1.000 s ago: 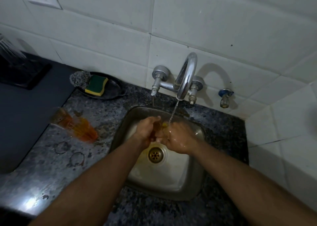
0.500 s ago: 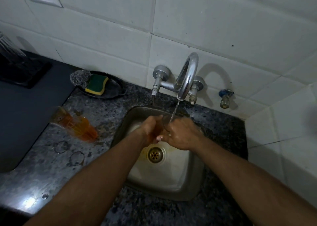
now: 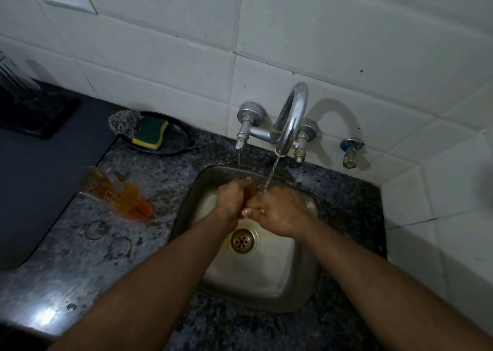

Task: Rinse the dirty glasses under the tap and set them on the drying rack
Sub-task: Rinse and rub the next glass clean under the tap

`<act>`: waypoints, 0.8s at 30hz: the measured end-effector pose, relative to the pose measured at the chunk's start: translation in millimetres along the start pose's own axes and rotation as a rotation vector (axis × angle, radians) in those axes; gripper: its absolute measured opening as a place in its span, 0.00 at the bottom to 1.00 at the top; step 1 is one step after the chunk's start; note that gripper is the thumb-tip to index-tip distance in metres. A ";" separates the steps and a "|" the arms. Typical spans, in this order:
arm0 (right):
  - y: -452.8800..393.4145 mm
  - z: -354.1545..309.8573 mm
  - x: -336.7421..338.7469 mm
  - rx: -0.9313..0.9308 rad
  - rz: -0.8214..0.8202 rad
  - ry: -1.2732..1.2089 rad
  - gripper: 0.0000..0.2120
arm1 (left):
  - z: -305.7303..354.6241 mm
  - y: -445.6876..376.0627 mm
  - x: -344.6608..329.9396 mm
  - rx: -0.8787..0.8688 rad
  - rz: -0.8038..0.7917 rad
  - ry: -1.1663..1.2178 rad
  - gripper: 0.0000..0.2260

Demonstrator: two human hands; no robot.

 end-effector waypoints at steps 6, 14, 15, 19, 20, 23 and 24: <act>4.1 8.7 -12.6 -0.081 -0.010 -0.048 0.17 | -6.4 8.6 -10.8 0.190 -0.094 -0.095 0.15; 15.8 -10.8 6.7 0.094 0.119 0.267 0.19 | -13.2 5.4 -1.0 0.188 -0.108 -0.175 0.13; 12.2 -5.8 5.1 0.057 0.057 0.311 0.20 | -10.6 6.7 1.3 0.189 -0.068 -0.233 0.13; 14.5 0.1 -22.4 -0.186 -0.175 -0.441 0.08 | 2.1 -1.5 6.0 -0.003 0.089 -0.235 0.10; 17.5 -1.9 -30.2 -0.278 -0.211 -0.707 0.06 | 2.8 -3.1 9.1 -0.092 0.132 -0.228 0.10; 28.7 -8.1 -44.7 -0.564 -0.291 -1.332 0.12 | 3.5 2.1 17.8 -0.458 0.229 -0.120 0.12; 28.3 -7.5 -48.9 -0.632 -0.304 -1.456 0.15 | 4.6 5.4 18.3 -0.567 0.233 -0.102 0.13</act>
Point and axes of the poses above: each hand's wrist, its own y-axis away from the middle knuckle, its own x-axis out of the back of the hand, z = x × y, the point moved 8 cm from there along -y, towards the middle knuckle, and after that the axes turned 8 degrees about y, right-handed, at the moved point
